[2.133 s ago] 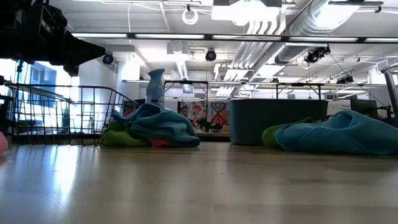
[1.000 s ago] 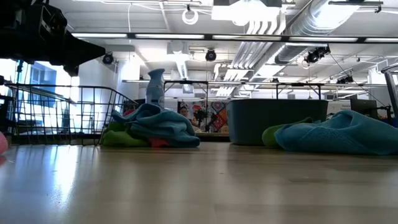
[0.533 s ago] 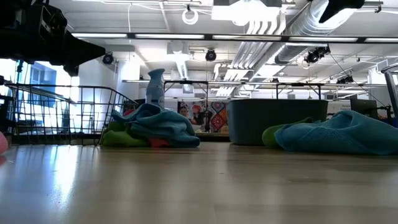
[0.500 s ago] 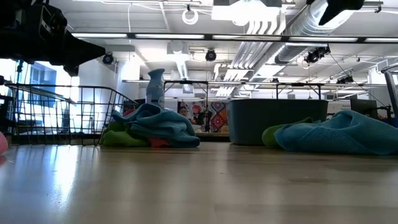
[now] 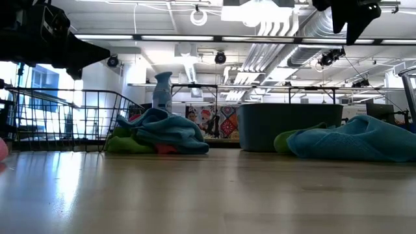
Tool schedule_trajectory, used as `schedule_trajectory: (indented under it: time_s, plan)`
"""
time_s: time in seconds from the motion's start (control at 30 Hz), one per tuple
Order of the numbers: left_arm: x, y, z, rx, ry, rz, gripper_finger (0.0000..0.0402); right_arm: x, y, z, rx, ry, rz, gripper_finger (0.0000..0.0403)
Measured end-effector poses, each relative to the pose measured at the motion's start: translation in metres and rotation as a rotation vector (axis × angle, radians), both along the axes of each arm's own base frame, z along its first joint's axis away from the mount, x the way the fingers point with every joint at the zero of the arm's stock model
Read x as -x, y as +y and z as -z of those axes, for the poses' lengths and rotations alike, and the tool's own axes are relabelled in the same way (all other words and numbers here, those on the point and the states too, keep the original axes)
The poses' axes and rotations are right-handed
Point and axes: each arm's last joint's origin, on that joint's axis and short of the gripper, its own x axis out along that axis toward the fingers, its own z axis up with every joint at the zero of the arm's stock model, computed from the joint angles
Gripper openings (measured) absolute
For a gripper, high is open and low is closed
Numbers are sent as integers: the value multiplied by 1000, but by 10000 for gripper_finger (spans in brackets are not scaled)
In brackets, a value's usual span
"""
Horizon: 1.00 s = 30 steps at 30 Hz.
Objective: Sort microfiber towel by color & place in baskets
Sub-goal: Put the top right blue towel into the blue bin
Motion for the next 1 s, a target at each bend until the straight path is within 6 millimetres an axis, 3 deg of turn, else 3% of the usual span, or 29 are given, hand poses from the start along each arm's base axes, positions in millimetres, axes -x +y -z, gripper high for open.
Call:
schedule_trajectory:
  time_s: [0.3,0.53,0.8,1.0]
  plan:
    - [0,0,0,0,0,0,0,-3,5,7,21,10,89,323]
    - [0,0,0,0,0,0,0,-1,14,58,-75,77,126,323]
    - [0,0,0,0,0,0,0,-16,19,106,-155,-10,214,323]
    - [0,0,0,0,0,0,0,-13,18,136,-148,67,261,323]
